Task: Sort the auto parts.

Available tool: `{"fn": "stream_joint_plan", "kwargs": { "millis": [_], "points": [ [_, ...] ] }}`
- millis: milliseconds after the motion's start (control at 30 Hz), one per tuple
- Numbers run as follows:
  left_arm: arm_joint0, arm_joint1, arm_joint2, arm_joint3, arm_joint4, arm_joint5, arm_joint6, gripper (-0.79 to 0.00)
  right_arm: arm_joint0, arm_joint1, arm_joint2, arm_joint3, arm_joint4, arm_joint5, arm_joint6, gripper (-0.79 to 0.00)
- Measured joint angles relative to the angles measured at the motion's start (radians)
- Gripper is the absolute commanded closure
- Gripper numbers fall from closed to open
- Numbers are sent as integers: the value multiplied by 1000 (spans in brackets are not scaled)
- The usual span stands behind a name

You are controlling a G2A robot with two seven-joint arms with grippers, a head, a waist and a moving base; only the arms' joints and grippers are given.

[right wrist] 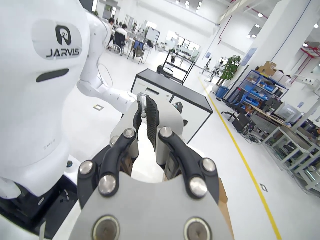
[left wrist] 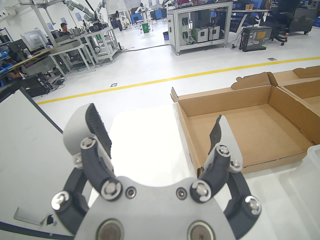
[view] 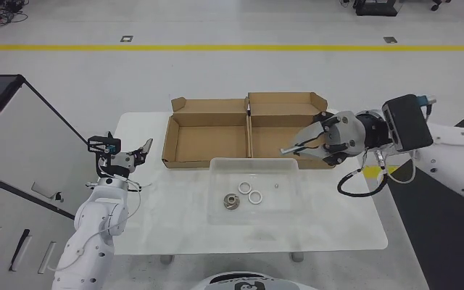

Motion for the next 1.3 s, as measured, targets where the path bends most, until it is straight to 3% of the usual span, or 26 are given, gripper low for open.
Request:
{"fn": "stream_joint_plan", "kwargs": {
  "millis": [367, 733, 933, 1300],
  "points": [
    [0, 0, 0, 0, 0, 0, 0, -785, -164, -43, 173, -124, 130, 25, -25, 0],
    [0, 0, 0, 0, 0, 0, 0, -785, -390, -149, 440, -191, 294, -72, 72, 0],
    [0, 0, 0, 0, 0, 0, 0, -785, -440, -208, 454, -215, 262, -72, 72, 0],
    [0, 0, 0, 0, 0, 0, 0, -785, -440, -209, 452, -215, 260, -72, 72, 0]
  ]
}}
